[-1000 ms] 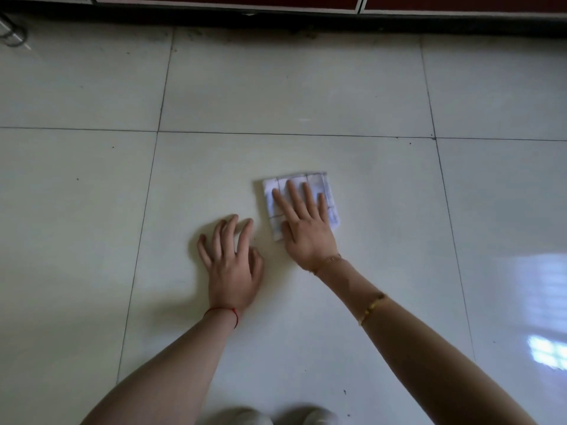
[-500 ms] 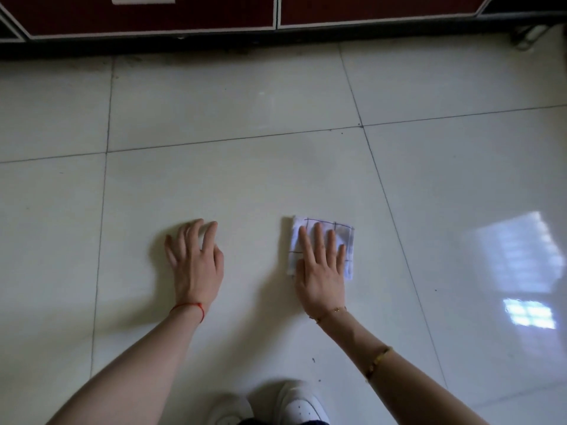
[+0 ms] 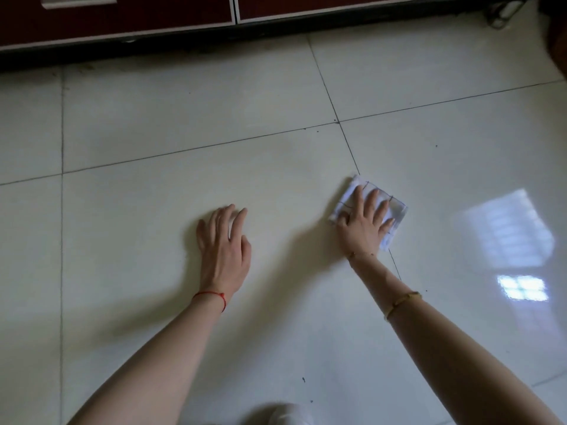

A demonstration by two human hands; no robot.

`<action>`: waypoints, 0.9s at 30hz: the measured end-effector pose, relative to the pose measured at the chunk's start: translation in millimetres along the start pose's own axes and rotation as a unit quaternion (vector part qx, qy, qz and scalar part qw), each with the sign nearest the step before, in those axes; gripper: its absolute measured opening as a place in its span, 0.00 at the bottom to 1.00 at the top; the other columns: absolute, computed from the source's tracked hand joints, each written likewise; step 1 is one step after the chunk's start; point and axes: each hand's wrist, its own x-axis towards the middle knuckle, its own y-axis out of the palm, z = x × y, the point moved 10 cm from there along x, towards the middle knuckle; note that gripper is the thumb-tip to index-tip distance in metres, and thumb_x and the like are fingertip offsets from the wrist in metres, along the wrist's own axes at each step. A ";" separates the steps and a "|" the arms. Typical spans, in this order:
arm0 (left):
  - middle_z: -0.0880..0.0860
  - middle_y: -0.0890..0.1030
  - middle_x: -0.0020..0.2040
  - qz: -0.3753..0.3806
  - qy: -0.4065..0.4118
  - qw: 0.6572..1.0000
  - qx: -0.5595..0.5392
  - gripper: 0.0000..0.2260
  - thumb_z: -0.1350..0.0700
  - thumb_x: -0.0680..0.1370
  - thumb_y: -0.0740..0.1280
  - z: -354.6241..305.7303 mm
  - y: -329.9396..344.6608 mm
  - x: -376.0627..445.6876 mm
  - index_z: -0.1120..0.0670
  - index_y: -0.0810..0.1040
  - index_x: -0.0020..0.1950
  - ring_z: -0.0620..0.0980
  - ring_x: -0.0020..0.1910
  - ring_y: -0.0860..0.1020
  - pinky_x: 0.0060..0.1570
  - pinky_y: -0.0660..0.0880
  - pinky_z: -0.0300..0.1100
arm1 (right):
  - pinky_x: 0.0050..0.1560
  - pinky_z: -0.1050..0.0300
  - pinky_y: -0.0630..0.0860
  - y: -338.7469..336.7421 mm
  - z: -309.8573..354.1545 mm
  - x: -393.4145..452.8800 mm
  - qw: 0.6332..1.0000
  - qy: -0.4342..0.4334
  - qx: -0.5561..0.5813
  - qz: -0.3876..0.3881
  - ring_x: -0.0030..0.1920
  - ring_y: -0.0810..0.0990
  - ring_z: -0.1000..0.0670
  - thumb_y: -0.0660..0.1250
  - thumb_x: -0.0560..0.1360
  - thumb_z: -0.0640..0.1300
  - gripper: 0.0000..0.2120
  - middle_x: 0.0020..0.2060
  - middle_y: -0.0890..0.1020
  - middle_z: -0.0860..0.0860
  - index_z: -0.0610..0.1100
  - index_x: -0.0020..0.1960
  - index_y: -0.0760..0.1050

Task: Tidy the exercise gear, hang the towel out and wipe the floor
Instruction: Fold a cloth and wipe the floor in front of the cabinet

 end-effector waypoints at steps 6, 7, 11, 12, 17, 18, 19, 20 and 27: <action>0.56 0.70 0.71 -0.018 -0.017 0.999 0.020 0.21 0.57 0.76 0.59 4.0 3.8 1.6 0.53 0.73 0.69 0.59 0.70 0.67 0.69 0.59 0.62 | 0.74 0.39 0.35 -11.6 36.7 80.2 1.000 -0.005 -0.014 0.010 0.77 0.38 0.42 0.55 0.78 0.48 0.33 0.78 0.43 0.47 0.52 0.79 0.45; 0.55 0.70 0.71 -0.018 -0.018 0.999 0.022 0.21 0.57 0.76 0.60 4.6 3.5 1.6 0.53 0.73 0.69 0.59 0.70 0.67 0.69 0.59 0.62 | 0.74 0.39 0.35 -10.2 48.6 92.6 0.999 -0.021 -0.024 0.016 0.77 0.38 0.42 0.55 0.78 0.48 0.32 0.78 0.42 0.47 0.52 0.79 0.45; 0.54 0.69 0.72 0.000 -0.023 0.999 0.025 0.22 0.55 0.76 0.60 5.8 6.1 1.8 0.51 0.72 0.70 0.57 0.72 0.66 0.71 0.57 0.62 | 0.74 0.39 0.35 1.0 106.1 131.2 0.992 -0.100 -0.050 0.053 0.77 0.37 0.41 0.54 0.78 0.49 0.32 0.78 0.41 0.47 0.53 0.79 0.44; 0.54 0.69 0.73 0.004 -0.025 0.999 0.026 0.22 0.55 0.76 0.60 6.5 7.1 2.4 0.51 0.72 0.70 0.57 0.72 0.66 0.71 0.57 0.63 | 0.74 0.39 0.35 5.1 120.5 136.8 0.990 -0.116 -0.056 0.062 0.77 0.37 0.41 0.55 0.78 0.49 0.32 0.78 0.41 0.47 0.53 0.79 0.44; 0.55 0.70 0.73 -0.007 -0.011 1.000 0.026 0.22 0.56 0.76 0.61 5.8 6.8 3.2 0.53 0.73 0.70 0.58 0.72 0.65 0.71 0.57 0.64 | 0.74 0.39 0.35 35.9 187.0 121.4 0.970 -0.217 -0.080 0.078 0.77 0.38 0.41 0.54 0.78 0.48 0.32 0.78 0.43 0.47 0.52 0.79 0.46; 0.55 0.70 0.73 -0.010 -0.011 1.000 0.026 0.22 0.56 0.76 0.62 5.6 6.0 2.7 0.53 0.73 0.70 0.58 0.72 0.65 0.71 0.57 0.64 | 0.74 0.39 0.35 43.4 198.0 108.6 0.962 -0.246 -0.085 0.081 0.77 0.38 0.41 0.54 0.78 0.48 0.32 0.78 0.43 0.47 0.52 0.79 0.46; 0.55 0.70 0.73 -0.011 -0.011 1.000 0.027 0.22 0.56 0.75 0.62 5.3 5.1 2.6 0.53 0.72 0.70 0.58 0.72 0.66 0.71 0.57 0.64 | 0.74 0.39 0.36 49.7 206.6 93.8 0.954 -0.273 -0.091 0.083 0.77 0.38 0.41 0.55 0.79 0.48 0.31 0.78 0.44 0.47 0.52 0.79 0.46; 0.55 0.69 0.73 -0.011 -0.013 0.999 0.029 0.22 0.56 0.75 0.62 5.3 4.5 2.3 0.52 0.72 0.71 0.58 0.72 0.66 0.71 0.57 0.63 | 0.74 0.39 0.37 56.0 212.1 78.3 0.946 -0.297 -0.095 0.085 0.77 0.39 0.41 0.55 0.79 0.48 0.31 0.78 0.44 0.47 0.52 0.79 0.46; 0.55 0.71 0.72 -0.025 -0.011 0.999 0.018 0.20 0.55 0.76 0.61 7.9 2.2 1.4 0.53 0.74 0.68 0.58 0.71 0.68 0.70 0.58 0.62 | 0.75 0.40 0.37 62.0 165.3 -6.6 0.929 -0.357 -0.066 0.078 0.77 0.40 0.42 0.48 0.77 0.51 0.30 0.78 0.48 0.48 0.52 0.78 0.50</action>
